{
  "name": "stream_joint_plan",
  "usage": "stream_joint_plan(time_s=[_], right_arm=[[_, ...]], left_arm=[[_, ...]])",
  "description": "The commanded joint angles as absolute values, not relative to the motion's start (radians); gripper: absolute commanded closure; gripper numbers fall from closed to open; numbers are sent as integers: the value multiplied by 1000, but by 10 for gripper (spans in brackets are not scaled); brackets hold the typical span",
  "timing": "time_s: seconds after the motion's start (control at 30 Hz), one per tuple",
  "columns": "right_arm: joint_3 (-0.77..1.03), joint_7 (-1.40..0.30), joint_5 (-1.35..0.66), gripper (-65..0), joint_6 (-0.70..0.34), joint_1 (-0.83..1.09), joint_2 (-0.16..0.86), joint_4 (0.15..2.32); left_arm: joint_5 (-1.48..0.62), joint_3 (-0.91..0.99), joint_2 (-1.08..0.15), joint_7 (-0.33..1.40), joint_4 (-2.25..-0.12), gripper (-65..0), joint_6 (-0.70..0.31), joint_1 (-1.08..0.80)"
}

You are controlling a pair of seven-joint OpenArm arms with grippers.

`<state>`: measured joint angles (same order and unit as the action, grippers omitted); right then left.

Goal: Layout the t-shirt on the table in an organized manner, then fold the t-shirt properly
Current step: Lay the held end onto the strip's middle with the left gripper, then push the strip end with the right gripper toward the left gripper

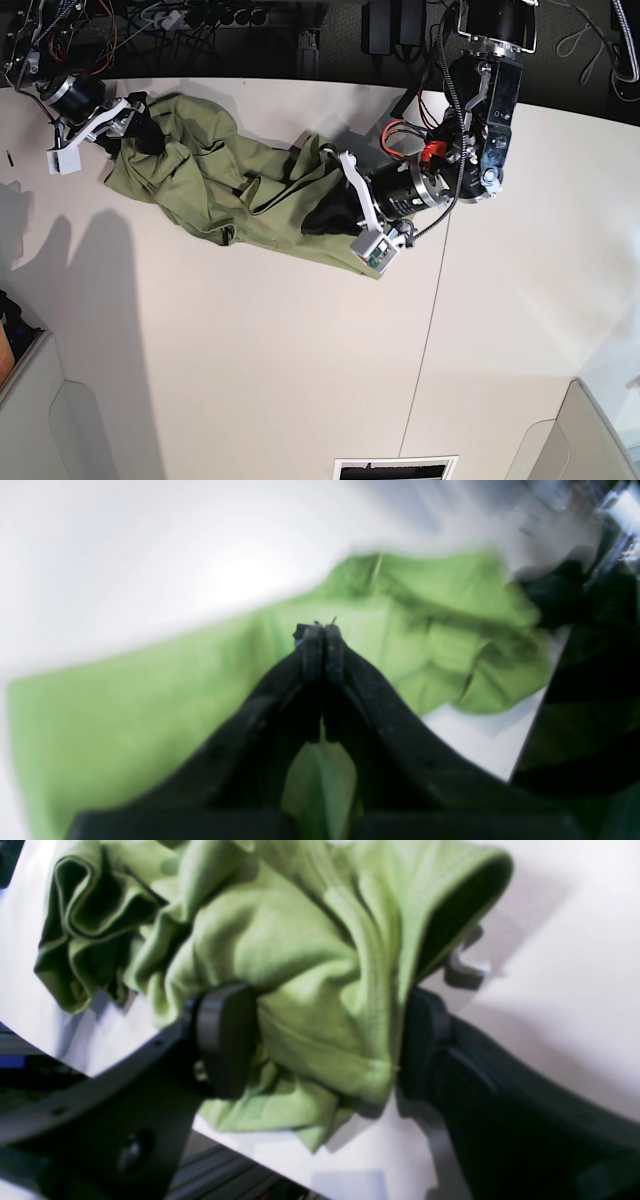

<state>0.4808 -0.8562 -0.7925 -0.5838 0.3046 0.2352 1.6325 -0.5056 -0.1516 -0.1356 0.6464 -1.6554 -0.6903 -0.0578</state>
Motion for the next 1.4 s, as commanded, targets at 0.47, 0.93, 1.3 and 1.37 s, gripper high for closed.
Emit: stream_joint_plan(time_s=[0.47,0.93,1.3,1.37], right_arm=[[483,-861,-820,-425,-581,299,228,1642],[498,-865,-793,0,-580,250,200,1646],[555,-879,-789,0,-580,244,255,1652],[555,-879,-788,0,-580,244,255,1652]], left_arm=[[-450,-215,-80,542,-1467,0,-698,-38],[-443,-215,-81,543,-1467,0,-698,-30],[-696,-216,-56,670,-1511,0,-698,63],[-707,-216,-57,702,-1526,0,-698,78]])
